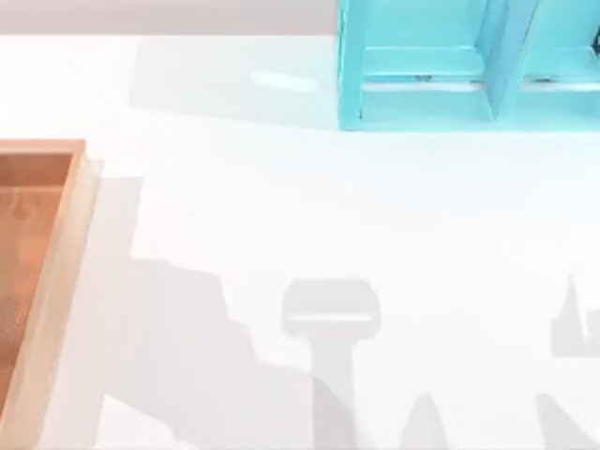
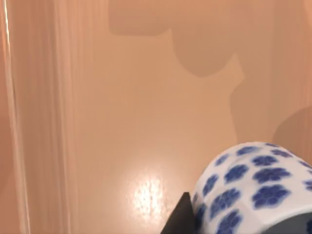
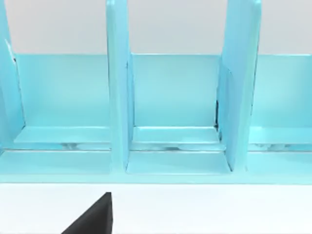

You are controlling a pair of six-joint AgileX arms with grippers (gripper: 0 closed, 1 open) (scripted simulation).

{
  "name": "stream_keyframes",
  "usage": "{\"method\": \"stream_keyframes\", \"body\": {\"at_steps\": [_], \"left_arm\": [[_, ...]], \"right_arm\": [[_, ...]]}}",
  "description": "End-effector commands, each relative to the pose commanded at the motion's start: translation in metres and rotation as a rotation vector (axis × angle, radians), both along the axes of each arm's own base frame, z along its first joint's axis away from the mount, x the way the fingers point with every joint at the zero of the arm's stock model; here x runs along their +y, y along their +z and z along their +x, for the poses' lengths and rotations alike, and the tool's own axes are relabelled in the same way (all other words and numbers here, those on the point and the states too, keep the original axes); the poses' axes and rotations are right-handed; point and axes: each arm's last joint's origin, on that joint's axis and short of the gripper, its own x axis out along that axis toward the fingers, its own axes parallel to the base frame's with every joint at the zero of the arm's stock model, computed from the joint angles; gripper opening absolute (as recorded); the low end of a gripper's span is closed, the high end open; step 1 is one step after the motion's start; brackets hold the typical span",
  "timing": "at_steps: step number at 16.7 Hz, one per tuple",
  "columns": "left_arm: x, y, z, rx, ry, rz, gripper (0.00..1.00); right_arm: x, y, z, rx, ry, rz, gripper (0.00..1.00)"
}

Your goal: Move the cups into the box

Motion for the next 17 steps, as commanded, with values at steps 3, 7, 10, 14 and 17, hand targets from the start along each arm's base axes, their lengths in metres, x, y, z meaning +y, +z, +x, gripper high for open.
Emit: {"method": "stream_keyframes", "body": {"at_steps": [3,7,10,14,17], "left_arm": [[0.000,-0.020,0.001,-0.005,0.000,0.000,0.00],[0.000,-0.024,0.001,-0.001,0.000,-0.002,0.00],[0.000,-0.024,0.001,-0.001,0.000,-0.002,0.15],[0.000,-0.024,0.001,-0.001,0.000,-0.002,0.45],[0.000,-0.024,0.001,-0.001,0.000,-0.002,0.68]], "right_arm": [[0.000,0.000,0.000,0.000,0.000,0.000,1.00],[0.000,0.000,0.000,0.000,0.000,0.000,1.00],[0.000,0.000,0.000,0.000,0.000,0.000,1.00],[0.000,0.000,0.000,0.000,0.000,0.000,1.00],[0.000,0.000,0.000,0.000,0.000,0.000,1.00]]}}
